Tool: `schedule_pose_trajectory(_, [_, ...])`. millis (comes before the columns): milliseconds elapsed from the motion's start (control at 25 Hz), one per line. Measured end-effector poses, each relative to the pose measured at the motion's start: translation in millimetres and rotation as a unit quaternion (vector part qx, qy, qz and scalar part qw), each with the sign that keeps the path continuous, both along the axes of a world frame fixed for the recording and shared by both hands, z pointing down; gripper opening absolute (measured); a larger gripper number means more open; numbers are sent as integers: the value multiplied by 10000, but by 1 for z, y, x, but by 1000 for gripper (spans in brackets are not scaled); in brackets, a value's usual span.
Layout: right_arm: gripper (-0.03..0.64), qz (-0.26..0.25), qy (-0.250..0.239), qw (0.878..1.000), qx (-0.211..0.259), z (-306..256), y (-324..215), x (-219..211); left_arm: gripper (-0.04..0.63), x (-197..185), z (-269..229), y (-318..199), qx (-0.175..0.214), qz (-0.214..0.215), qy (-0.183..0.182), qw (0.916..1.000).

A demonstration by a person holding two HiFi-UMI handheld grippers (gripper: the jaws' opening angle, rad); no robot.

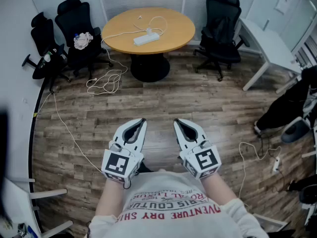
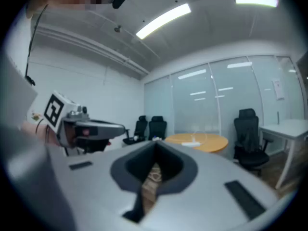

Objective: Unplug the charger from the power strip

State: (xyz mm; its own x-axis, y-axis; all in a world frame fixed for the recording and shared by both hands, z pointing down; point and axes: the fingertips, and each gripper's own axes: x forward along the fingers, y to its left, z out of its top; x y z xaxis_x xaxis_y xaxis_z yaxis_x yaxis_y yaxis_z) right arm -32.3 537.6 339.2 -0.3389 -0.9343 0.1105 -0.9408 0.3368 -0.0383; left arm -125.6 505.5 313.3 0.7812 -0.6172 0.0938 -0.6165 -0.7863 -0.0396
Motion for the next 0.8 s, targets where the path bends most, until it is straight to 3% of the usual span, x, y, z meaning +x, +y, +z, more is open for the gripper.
schedule_pose_trajectory(320, [28,86,23,10000,-11,1,0,-1,34,-2,10,1,-10,141,78,9999])
schedule_pose_trajectory(800, [28,73,-538,9981,-299,21,-12,11,34,15,28,-8,-287,246,-27,9993])
